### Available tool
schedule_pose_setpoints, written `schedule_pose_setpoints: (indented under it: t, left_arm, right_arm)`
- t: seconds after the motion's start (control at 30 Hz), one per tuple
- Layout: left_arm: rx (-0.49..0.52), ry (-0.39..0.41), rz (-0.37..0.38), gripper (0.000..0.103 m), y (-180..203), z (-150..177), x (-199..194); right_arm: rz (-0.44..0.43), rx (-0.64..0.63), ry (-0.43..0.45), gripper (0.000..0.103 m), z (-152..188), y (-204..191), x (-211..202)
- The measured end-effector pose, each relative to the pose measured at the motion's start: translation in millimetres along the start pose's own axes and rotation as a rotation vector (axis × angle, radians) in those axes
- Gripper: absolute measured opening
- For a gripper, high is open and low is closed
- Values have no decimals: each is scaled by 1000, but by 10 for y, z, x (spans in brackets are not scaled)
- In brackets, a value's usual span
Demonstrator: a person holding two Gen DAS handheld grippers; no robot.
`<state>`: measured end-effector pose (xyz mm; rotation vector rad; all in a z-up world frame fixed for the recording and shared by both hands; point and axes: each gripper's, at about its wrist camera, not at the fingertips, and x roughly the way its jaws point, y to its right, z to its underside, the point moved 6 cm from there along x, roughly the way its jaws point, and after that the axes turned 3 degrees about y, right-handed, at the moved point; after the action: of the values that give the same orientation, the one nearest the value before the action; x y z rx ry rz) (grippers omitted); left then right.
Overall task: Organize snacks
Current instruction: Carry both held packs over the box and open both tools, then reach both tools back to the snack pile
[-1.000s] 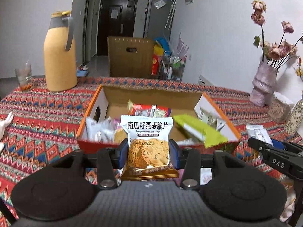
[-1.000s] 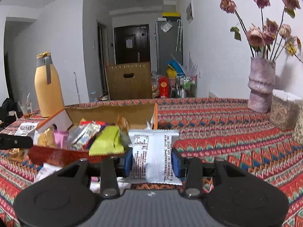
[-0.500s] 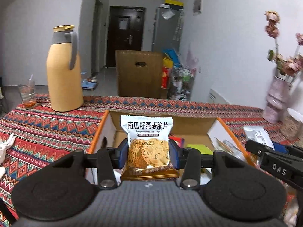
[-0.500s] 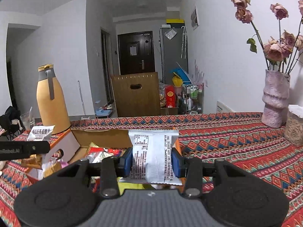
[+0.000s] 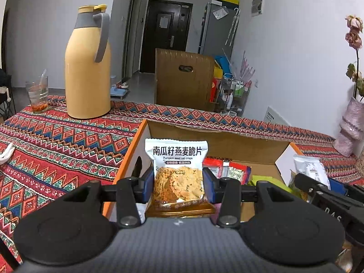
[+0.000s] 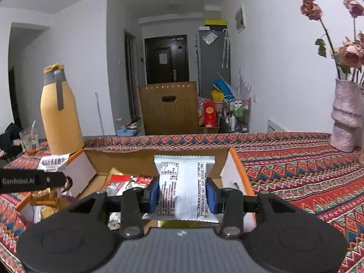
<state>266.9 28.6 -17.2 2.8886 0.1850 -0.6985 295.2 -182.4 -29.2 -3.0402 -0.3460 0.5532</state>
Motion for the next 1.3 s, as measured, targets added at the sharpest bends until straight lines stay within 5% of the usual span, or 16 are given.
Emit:
schedule_pose_setpoints:
  t: [0.13, 0.27, 0.33, 0.43, 1.3]
  left_arm:
    - [-10, 3, 7, 49, -14, 25, -23]
    - [-21, 32, 3, 71, -39, -1, -85]
    - [-24, 48, -7, 86, -41, -10, -115]
    - [-22, 77, -20, 103, -41, -24, -186]
    - [-45, 85, -34, 103, -55, -178, -485]
  right_arm:
    - [-13, 8, -21, 41, 50, 14, 48]
    - [-12, 40, -24, 51, 56, 84, 35]
    - [-13, 57, -15, 81, 47, 117, -2]
    - [-2, 71, 7, 103, 34, 144, -64]
    - [9, 84, 60, 103, -166, 204, -424]
